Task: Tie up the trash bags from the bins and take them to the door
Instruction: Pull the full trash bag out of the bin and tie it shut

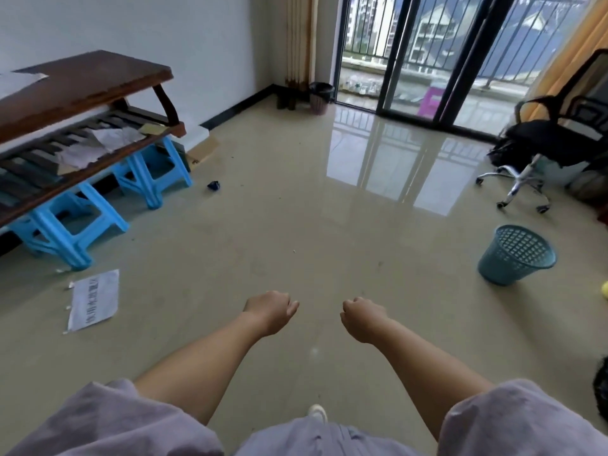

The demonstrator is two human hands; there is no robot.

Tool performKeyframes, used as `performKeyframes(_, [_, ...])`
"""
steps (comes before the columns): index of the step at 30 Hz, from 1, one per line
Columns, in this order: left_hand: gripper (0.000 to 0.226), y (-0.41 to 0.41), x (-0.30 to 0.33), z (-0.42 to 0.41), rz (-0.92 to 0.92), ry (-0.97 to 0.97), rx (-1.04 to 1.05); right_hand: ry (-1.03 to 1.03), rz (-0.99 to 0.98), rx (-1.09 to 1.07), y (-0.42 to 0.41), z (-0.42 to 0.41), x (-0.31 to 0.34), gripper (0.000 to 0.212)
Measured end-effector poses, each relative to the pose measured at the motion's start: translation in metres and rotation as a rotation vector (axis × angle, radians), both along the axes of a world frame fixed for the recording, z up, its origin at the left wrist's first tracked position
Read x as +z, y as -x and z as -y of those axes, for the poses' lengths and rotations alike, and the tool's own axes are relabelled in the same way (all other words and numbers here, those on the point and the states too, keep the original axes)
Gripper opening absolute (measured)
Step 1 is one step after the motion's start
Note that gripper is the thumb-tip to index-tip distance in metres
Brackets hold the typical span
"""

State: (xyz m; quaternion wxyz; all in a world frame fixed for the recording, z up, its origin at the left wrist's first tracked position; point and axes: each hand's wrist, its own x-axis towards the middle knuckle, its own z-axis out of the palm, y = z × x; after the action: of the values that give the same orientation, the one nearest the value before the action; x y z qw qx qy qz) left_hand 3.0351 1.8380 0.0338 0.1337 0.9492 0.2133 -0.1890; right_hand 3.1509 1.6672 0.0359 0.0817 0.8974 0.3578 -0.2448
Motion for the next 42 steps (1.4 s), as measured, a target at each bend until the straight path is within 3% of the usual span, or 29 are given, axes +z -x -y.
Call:
performKeyframes(10, [0.046,-0.19,-0.003,-0.142,-0.031,0.02,0.087,0.001,-0.012,0.105,-0.202,-0.148,-0.001,0.034])
performKeyframes(26, [0.044,-0.536,0.031,-0.416,0.029,-0.021,-0.068,-0.033,-0.029,-0.024,-0.532,-0.41,0.018,0.035])
performKeyframes(33, [0.046,-0.686,0.019,-0.521,0.023,-0.029,-0.039,-0.017,-0.04,0.022,-0.688,-0.518,0.001,0.036])
performKeyframes(42, [0.044,-0.878,0.034,-0.646,0.064,0.019,0.038,-0.064,-0.048,-0.071,-0.9,-0.651,0.015,0.032])
